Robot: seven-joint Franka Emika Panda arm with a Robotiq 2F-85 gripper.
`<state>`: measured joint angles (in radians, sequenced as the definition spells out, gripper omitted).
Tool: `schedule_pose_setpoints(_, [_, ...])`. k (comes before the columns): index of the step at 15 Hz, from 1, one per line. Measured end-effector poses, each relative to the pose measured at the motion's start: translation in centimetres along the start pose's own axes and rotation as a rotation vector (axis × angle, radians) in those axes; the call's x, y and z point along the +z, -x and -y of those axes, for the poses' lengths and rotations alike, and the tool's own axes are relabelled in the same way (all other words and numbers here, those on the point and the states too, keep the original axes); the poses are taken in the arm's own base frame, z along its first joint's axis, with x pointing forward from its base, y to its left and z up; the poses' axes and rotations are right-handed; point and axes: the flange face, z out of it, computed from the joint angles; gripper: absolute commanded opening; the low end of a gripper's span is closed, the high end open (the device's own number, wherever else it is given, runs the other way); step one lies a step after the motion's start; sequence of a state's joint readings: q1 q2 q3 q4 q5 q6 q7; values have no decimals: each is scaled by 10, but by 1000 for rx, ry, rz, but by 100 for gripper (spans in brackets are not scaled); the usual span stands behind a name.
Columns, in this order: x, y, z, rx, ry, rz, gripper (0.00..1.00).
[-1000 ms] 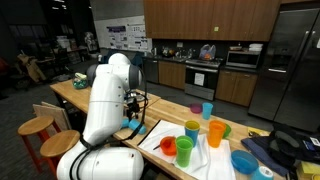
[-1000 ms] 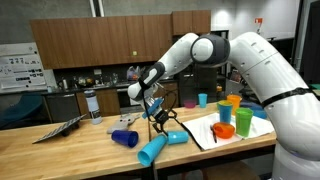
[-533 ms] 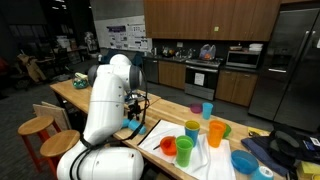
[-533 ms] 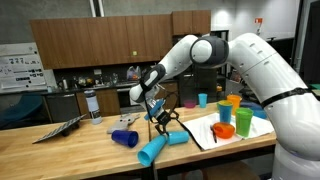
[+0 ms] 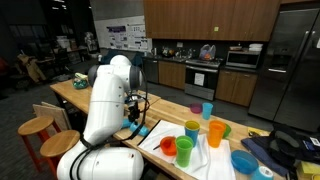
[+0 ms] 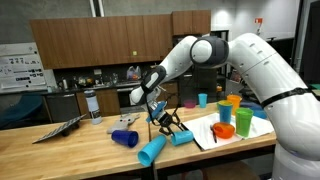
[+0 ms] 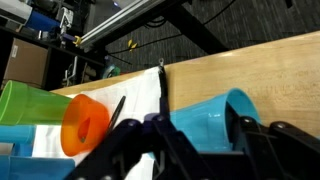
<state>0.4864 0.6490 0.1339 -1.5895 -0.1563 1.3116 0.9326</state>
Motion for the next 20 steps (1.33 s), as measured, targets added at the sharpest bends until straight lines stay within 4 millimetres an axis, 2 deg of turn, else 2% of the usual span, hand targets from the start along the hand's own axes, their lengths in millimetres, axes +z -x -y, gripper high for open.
schedule_pose_setpoints(3, [0, 0, 0, -1, 0, 1, 1])
schedule_pose_setpoints(5, [-1, -1, -3, 3, -6, 2, 4])
schedule_pose_setpoints(7, [-9, -2, -13, 5, -39, -11, 3])
schedule_pose_setpoints(10, [-31, -1, -36, -24, -146, -76, 1])
schedule_pose_setpoints(15, [-60, 15, -77, -125, -310, -247, 2])
schedule_pose_setpoints(20, [-63, 30, -105, -267, -492, -369, 2])
